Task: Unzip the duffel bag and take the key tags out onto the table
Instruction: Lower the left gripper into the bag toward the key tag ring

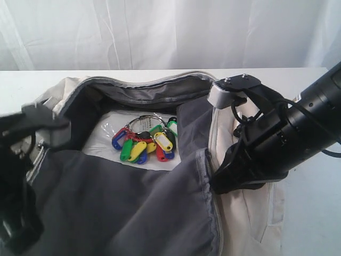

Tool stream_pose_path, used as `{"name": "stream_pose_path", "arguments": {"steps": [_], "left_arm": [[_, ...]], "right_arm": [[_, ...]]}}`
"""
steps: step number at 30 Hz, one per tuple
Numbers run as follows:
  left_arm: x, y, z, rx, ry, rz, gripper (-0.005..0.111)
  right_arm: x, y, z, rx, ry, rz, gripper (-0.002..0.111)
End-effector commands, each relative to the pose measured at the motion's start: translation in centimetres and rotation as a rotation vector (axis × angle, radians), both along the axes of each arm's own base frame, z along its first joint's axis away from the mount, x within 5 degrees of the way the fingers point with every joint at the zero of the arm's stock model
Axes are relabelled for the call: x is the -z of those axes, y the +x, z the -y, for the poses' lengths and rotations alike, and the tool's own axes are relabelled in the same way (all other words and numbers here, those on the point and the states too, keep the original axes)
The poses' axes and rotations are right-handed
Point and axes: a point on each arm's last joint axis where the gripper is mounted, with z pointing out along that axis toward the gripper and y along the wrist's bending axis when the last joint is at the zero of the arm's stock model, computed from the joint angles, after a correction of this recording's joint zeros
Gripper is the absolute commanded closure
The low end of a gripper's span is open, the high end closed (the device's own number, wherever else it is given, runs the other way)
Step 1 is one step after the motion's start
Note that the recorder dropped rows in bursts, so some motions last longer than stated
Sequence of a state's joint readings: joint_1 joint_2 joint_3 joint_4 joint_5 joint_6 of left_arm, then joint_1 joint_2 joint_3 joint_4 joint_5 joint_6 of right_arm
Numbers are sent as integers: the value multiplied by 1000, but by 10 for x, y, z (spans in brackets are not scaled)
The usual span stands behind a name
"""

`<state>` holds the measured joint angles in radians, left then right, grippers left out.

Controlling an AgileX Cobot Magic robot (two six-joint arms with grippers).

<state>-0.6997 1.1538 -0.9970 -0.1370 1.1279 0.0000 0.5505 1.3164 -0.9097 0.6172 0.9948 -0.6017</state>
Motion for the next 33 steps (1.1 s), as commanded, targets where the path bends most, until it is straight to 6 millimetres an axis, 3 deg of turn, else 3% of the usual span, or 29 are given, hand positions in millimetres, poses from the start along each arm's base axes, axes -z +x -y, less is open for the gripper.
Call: {"name": "stream_pose_path", "arguments": {"steps": [1,7,10,14,21,26,33], "left_arm": [[-54,-7,-4,-7,-97,80,107],[-101,-6,-3,-7,-209,214,107],[-116,-5,-4,-15,-238,277,107],[-122,5,-5,-49,-196,335,107],[-92,53,19,-63,-31,361,107],[-50,107,51,-82,12,363,107],[-8,172,76,-59,-55,277,107]], "right_arm": [[2,0,1,-3,-13,-5,108],[-6,-2,1,-16,-2,8,108],[-21,-6,4,-28,20,64,108],[-38,-15,13,-23,38,163,108],[-64,-31,30,39,72,344,108],[-61,-31,38,111,34,356,108],[-60,-31,38,112,32,352,108]]}}
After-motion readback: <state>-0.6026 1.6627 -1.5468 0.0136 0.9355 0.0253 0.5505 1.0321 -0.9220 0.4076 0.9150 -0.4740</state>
